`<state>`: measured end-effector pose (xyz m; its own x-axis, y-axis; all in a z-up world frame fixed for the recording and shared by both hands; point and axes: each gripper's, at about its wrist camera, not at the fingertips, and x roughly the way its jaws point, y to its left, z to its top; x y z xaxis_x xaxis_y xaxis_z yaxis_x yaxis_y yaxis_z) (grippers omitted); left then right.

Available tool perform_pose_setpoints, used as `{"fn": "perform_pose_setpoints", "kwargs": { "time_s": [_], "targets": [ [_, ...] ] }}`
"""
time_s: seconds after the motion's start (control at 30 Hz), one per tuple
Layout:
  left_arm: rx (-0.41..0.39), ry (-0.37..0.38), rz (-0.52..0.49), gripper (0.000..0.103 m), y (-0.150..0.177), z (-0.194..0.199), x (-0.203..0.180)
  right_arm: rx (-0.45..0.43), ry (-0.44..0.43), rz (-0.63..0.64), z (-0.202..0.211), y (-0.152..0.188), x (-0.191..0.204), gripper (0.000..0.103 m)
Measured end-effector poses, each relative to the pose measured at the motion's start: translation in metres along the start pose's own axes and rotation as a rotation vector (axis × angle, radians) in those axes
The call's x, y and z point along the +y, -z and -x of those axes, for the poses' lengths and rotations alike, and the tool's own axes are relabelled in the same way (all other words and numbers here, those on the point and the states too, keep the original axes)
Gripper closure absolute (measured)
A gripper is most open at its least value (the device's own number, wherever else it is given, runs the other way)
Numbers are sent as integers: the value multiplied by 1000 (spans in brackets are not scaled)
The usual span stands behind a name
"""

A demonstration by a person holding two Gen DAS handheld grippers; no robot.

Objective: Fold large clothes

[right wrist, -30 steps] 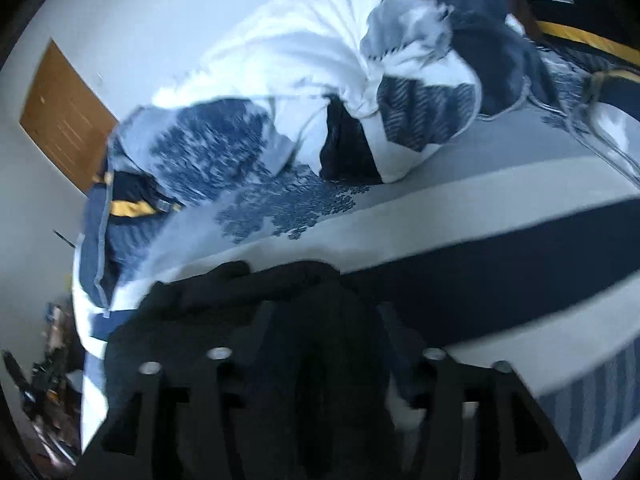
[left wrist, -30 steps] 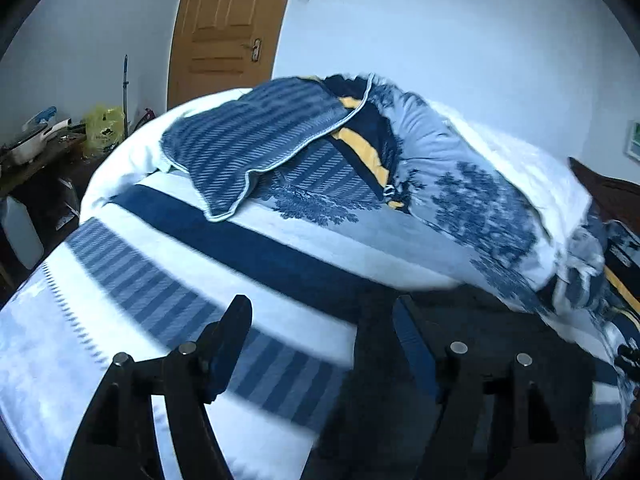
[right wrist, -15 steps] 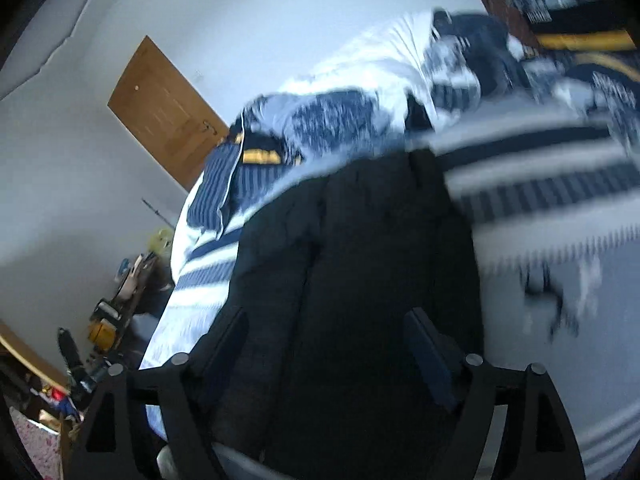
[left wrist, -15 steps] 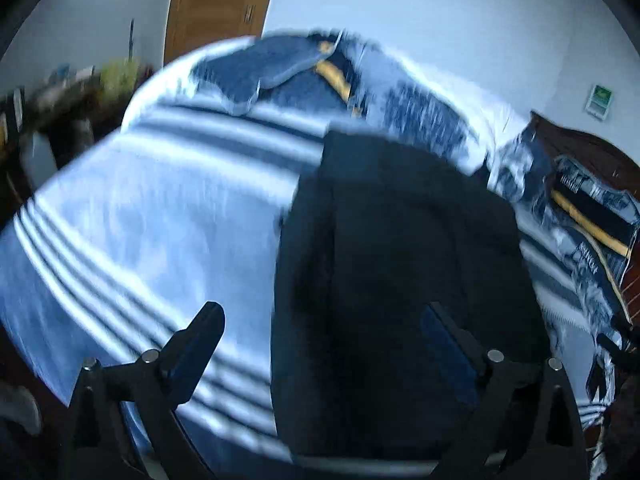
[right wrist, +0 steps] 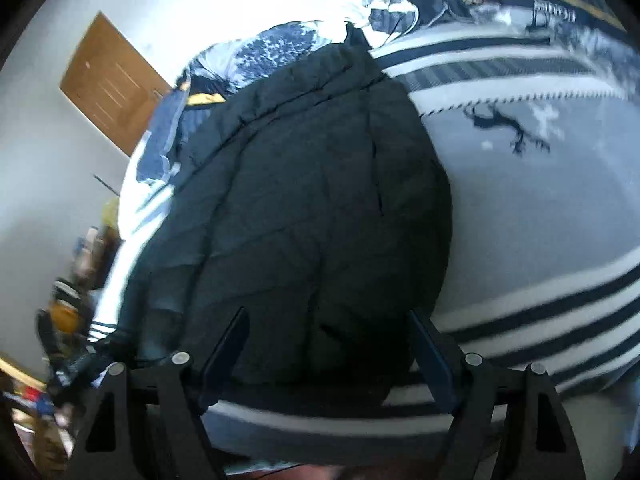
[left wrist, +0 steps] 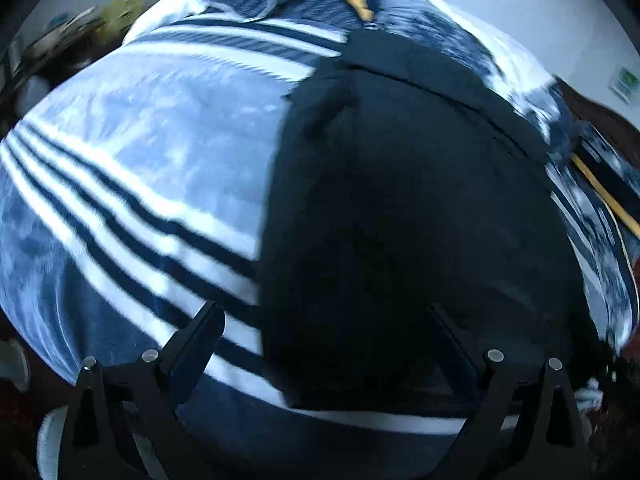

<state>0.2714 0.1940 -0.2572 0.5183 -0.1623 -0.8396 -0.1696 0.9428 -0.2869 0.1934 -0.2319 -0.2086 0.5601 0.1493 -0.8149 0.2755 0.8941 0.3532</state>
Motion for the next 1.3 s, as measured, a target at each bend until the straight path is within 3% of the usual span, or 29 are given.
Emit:
{"fn": "perform_pose_setpoints", "kwargs": {
  "time_s": [0.03,0.1,0.13,0.17,0.2,0.27,0.33,0.43,0.47,0.53,0.6,0.73,0.87,0.97,1.0,1.03,1.1,1.13,1.17,1.2,1.3],
  "targets": [
    [10,-4,32,6,0,-2,6,-2,4,-11,-2,0,-7,21],
    [9,50,78,7,-4,1,14,-20,87,-6,-1,10,-27,35],
    [-19,57,82,7,-4,7,15,-9,139,-12,-2,14,-34,58],
    [-42,45,77,7,-4,11,15,12,142,-66,-5,15,-47,73],
    [-59,37,67,7,-4,13,13,22,72,-149,-3,16,-62,76],
    [-53,49,42,14,-4,10,8,-3,68,-153,2,15,-64,78],
    [-33,35,2,41,-3,3,-1,-7,45,-119,2,16,-56,78],
    [1,42,-35,66,-2,-6,-11,20,55,-50,-6,18,-43,78],
    [-6,41,-39,71,-2,-6,-13,24,44,-43,-7,17,-41,79],
    [-27,51,-25,92,-4,-2,-10,19,51,-28,-6,18,-39,94],
    [-60,96,31,96,-7,13,4,3,35,-71,4,15,-46,97],
    [-111,128,8,96,2,46,9,-61,-44,-120,45,11,-51,98],
    [-22,24,-25,91,9,19,6,-5,49,-62,36,25,-49,98],
    [0,-6,-43,78,8,15,4,20,114,-31,23,21,-44,94],
    [-9,-11,-39,67,8,18,6,7,119,-20,25,21,-42,91],
    [-28,-10,-20,51,9,23,11,3,112,-21,26,21,-42,84],
    [-74,-13,30,34,10,32,23,-14,98,-50,32,23,-49,67],
    [-86,-15,60,33,8,34,28,-30,85,-72,37,23,-54,47],
    [-74,-13,88,32,7,32,33,-57,69,-99,42,23,-59,36],
    [-60,-14,103,32,6,29,36,-80,55,-115,47,22,-62,31],
    [-28,-30,110,33,3,15,32,-97,21,-152,50,21,-65,32]
  ]
}}
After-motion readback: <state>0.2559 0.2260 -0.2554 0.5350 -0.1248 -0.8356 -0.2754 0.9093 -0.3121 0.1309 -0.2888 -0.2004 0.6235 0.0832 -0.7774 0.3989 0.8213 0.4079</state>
